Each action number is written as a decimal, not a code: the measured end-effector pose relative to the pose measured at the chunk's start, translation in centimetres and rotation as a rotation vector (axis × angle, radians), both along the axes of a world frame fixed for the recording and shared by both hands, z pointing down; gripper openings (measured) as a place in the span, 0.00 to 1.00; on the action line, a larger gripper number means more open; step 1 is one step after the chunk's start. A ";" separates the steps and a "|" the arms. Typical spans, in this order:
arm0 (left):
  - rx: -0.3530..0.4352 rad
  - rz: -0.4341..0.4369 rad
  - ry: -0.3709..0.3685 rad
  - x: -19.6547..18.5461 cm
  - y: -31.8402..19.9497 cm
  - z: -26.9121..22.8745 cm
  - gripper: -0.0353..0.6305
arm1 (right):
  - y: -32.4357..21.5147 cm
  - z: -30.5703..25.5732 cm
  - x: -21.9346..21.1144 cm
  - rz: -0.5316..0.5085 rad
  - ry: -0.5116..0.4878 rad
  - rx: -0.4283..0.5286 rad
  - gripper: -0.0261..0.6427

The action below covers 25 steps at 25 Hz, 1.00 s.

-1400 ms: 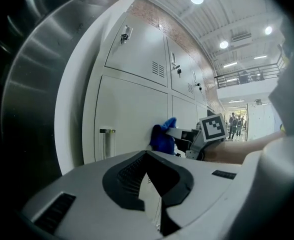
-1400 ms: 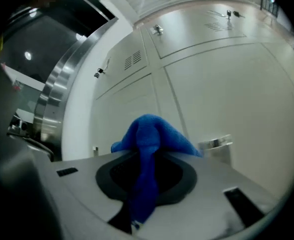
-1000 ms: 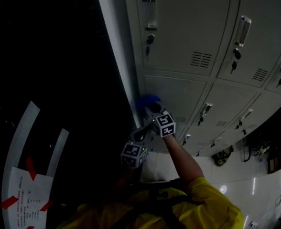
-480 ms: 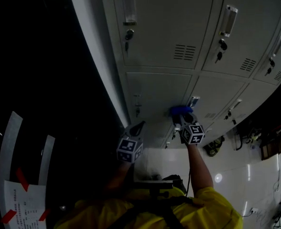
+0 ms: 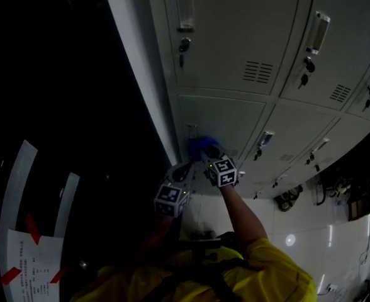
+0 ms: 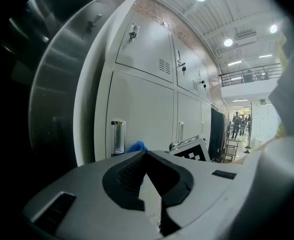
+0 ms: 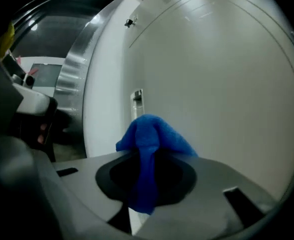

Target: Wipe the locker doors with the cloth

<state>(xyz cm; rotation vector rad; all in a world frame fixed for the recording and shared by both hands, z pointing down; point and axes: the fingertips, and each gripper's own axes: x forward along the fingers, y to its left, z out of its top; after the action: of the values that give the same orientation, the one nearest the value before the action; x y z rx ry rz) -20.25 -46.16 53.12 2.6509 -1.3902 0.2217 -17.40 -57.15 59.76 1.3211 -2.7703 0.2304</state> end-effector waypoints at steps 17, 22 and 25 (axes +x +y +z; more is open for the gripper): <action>-0.024 0.025 -0.014 0.1 -0.9 1.0 0.05 | 1.0 10.0 15.6 0.351 0.009 -0.203 0.15; -0.015 -0.014 -0.021 -1.7 -0.4 0.5 0.05 | -0.3 9.6 2.3 0.104 0.042 -0.179 0.14; -0.010 -0.034 -0.009 -2.6 0.1 0.0 0.05 | -0.9 8.5 -4.3 0.005 0.025 -0.170 0.15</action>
<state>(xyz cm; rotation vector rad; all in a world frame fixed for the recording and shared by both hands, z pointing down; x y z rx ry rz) -22.84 -46.01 53.11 2.6189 -1.4319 0.2374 -21.73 -58.06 68.22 1.2806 -2.6582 0.4362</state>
